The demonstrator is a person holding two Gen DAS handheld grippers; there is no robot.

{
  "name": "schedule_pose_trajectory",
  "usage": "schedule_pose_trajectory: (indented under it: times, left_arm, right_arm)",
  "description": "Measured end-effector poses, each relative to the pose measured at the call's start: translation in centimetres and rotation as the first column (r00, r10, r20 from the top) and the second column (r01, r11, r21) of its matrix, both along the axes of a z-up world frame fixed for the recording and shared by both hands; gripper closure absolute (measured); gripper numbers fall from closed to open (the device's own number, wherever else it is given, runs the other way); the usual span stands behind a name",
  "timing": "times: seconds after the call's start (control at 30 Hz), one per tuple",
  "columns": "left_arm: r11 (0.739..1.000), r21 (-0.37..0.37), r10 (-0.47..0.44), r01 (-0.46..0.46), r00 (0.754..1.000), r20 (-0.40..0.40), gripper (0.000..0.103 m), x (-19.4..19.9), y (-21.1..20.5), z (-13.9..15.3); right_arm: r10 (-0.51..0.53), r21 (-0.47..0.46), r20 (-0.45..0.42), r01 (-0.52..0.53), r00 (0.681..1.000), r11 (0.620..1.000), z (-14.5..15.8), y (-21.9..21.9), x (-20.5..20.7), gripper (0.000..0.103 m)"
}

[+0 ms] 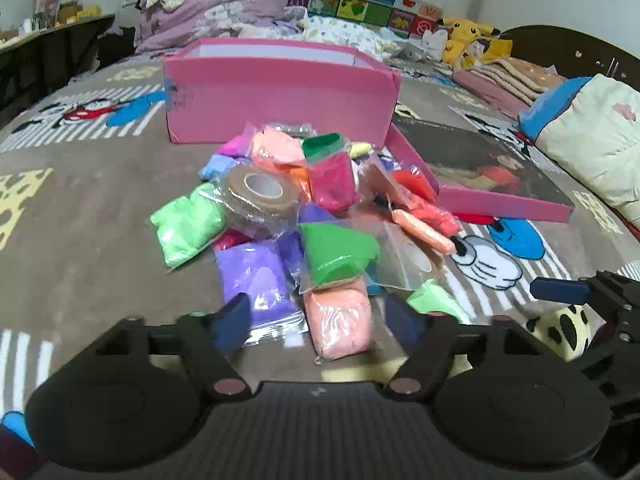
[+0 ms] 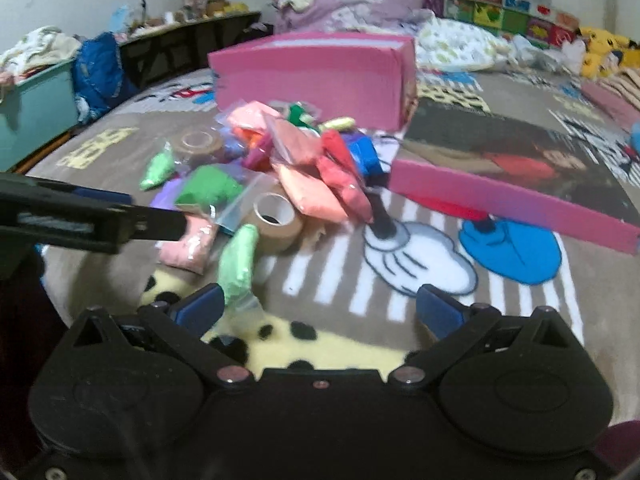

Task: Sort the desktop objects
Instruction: 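Lower the left tool onto the pink clay bag and close on it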

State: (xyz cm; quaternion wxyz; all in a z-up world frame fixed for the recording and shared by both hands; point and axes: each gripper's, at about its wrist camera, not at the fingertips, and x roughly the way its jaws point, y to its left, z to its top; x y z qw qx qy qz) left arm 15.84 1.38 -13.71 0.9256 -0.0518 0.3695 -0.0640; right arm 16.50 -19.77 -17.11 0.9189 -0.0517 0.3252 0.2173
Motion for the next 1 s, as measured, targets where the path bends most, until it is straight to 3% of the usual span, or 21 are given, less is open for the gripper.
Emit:
schedule_pose_trajectory:
  times: [0.17, 0.27, 0.3, 0.33, 0.4, 0.53, 0.67, 1.0]
  left_arm:
    - [1.000, -0.008, -0.027, 0.026, 0.999, -0.017, 0.041, 0.5, -0.6, -0.5]
    - [0.999, -0.025, -0.033, 0.032, 0.999, -0.042, 0.047, 0.9, -0.9, -1.1]
    - [0.999, -0.029, -0.034, 0.032, 0.998, -0.051, 0.049, 1.1, -0.9, -1.3]
    - [0.999, -0.033, -0.033, 0.031, 0.998, -0.058, 0.050, 1.3, -1.0, -1.5]
    - [0.999, -0.027, -0.031, 0.029, 0.998, -0.061, 0.051, 1.5, -1.1, -1.6]
    - [1.000, -0.002, -0.027, 0.027, 0.998, -0.065, 0.061, 1.8, -1.4, -1.7]
    - [1.000, -0.002, -0.023, 0.022, 0.997, -0.070, 0.063, 1.9, -1.3, -1.8]
    - [0.999, -0.036, -0.018, 0.015, 0.998, -0.067, 0.064, 0.7, -0.3, -0.8]
  right_arm:
    - [0.107, -0.009, 0.056, -0.107, 0.993, 0.994, 0.2, 1.1, -1.1, 0.001]
    - [0.141, -0.016, 0.030, -0.141, 0.990, 0.990, -0.4, 1.7, -0.6, 0.004]
    - [0.151, -0.014, 0.021, -0.151, 0.988, 0.988, -0.7, 1.8, -0.3, 0.014]
    - [0.158, -0.017, 0.012, -0.158, 0.987, 0.987, -0.8, 1.9, 0.0, 0.034]
    - [0.165, -0.017, -0.012, -0.165, 0.986, 0.986, -1.3, 2.0, 0.6, 0.046]
    - [0.173, -0.003, 0.005, -0.173, 0.985, 0.985, -1.4, 2.2, 1.0, 0.046]
    - [0.183, 0.003, 0.009, -0.183, 0.983, 0.983, -1.7, 2.5, 1.1, 0.047]
    - [0.195, 0.015, 0.021, -0.195, 0.981, 0.981, -1.7, 2.7, 1.1, 0.064]
